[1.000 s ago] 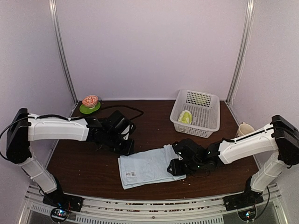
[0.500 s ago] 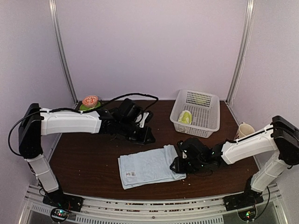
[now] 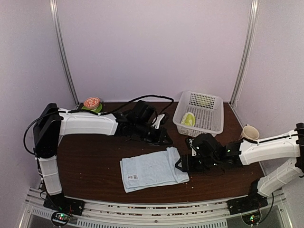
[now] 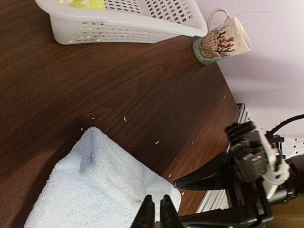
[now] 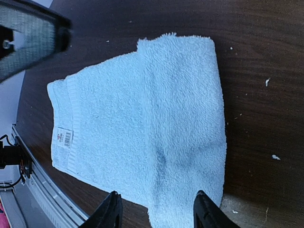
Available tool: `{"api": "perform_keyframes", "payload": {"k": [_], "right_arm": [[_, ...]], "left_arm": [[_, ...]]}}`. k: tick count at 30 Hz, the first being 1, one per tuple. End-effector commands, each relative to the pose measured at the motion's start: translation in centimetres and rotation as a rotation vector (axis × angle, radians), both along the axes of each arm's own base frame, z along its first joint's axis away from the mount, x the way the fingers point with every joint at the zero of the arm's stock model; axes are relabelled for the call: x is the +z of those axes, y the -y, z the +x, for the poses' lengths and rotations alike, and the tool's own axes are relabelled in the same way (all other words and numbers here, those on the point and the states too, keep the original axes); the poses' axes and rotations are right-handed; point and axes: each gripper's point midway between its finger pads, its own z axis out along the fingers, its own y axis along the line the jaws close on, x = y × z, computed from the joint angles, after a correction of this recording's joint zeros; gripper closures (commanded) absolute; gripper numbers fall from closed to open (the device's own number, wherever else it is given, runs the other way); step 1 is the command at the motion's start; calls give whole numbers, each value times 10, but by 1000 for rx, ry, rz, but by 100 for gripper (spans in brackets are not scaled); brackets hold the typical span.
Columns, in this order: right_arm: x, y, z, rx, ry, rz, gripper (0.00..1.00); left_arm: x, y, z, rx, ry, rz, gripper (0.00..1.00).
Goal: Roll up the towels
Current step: Roll the towel at the center of the board.
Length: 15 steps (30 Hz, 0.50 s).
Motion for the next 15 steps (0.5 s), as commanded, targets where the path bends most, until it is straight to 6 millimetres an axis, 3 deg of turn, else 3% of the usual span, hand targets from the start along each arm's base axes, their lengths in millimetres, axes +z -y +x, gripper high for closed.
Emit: {"api": "perform_keyframes", "payload": {"k": [1,7,15], "right_arm": [[3,27,-4,-36,26,-52,52],[2,15,-12,10,12,-18,65],[-19,-20,-28,139,-45,-80,77]], "left_arm": [[-5,23,-3,-54,-18,-45,96],[-43,33,2,-60,-66,27,100],[-86,18,26,8,-114,98,100]]}}
